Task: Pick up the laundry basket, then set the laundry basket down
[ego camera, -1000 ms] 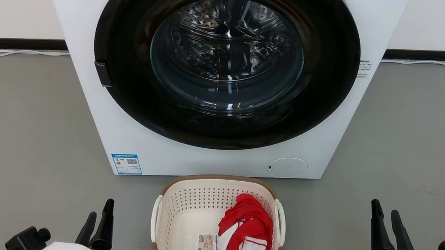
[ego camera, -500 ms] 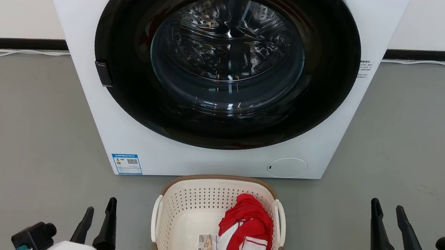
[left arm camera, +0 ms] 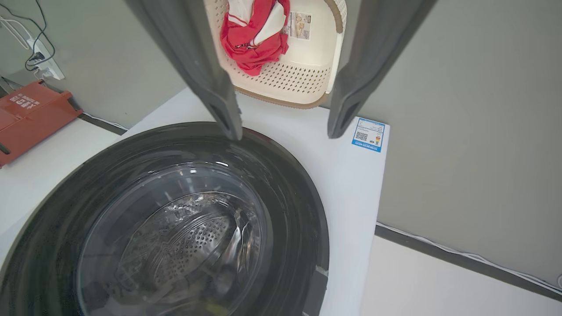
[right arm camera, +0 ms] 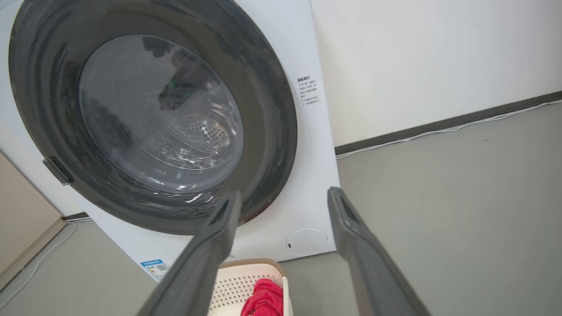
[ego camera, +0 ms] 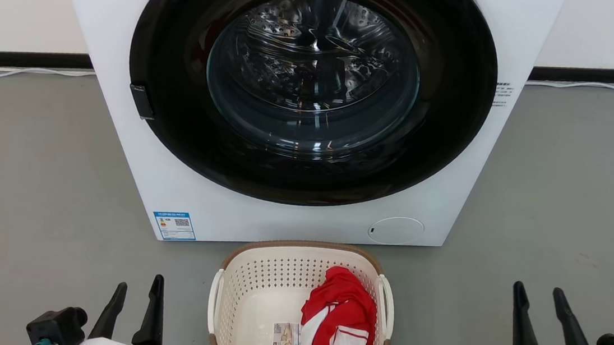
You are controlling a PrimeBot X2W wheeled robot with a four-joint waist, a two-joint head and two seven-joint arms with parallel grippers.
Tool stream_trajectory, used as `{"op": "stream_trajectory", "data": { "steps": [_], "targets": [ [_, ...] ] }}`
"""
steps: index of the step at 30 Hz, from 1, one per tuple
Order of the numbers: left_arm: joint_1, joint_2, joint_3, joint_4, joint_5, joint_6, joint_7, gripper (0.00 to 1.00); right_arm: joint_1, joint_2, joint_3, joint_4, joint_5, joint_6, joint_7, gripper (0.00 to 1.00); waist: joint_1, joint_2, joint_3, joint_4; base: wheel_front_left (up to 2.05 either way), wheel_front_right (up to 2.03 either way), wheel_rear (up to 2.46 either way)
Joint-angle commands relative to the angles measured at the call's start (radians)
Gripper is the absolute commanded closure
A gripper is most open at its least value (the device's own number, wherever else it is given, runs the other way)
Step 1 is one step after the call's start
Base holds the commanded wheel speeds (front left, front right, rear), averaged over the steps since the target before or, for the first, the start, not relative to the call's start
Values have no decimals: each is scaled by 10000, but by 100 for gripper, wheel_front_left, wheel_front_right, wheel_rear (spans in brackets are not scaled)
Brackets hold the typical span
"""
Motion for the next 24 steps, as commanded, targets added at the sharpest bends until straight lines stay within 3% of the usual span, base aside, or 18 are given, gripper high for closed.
{"op": "stream_trajectory", "data": {
  "steps": [1, 24],
  "targets": [
    [-145, 104, 253, -316, 259, 85, -154, 0, -153, -147, 100, -303, -251, 61, -195, 0, 0, -1, -3, -6, 0, 0, 0],
    [-5, 131, 237, -389, 2546, 140, -751, 0, -30, -311, -42, -379, -2613, 73, -791, 0, 0, -1, 13, -49, 0, 0, 0]
  ]
}}
